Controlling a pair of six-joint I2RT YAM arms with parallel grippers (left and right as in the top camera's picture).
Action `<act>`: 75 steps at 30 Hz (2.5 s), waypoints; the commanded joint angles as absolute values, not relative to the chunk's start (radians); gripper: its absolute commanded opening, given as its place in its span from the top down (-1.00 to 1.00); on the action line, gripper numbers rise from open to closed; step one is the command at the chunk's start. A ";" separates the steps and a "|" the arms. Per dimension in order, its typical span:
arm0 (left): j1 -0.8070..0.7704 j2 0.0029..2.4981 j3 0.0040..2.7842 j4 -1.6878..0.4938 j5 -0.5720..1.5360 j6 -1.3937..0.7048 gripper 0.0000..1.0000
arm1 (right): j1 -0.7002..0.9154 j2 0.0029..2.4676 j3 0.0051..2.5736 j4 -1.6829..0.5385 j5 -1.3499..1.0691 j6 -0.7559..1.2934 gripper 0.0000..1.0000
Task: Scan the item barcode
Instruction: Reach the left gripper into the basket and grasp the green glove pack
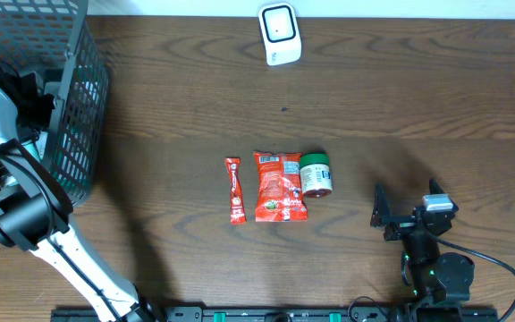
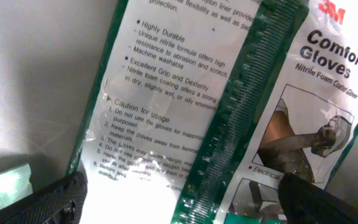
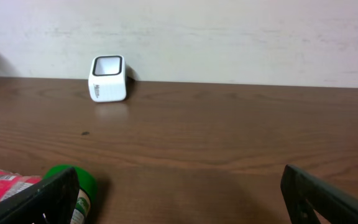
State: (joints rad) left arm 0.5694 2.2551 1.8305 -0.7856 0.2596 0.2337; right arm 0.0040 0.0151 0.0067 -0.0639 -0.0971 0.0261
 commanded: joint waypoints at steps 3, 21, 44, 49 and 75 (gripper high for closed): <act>0.578 2.256 1.839 -0.783 0.250 0.313 -0.96 | -0.006 0.012 0.006 -0.068 -0.095 0.029 -0.98; 0.577 2.214 1.860 -0.767 0.215 0.336 -0.96 | -0.006 0.012 0.006 -0.068 -0.095 0.029 -0.99; 0.577 2.318 1.752 -0.810 0.243 0.324 -0.96 | -0.006 0.012 0.006 -0.068 -0.095 0.029 -0.99; 0.577 2.291 1.753 -0.841 0.289 0.326 -0.50 | -0.006 0.012 0.006 -0.068 -0.095 0.029 -0.99; 0.624 1.748 1.874 -0.740 0.144 -0.053 0.86 | -0.006 0.012 0.006 -0.068 -0.095 0.029 -0.99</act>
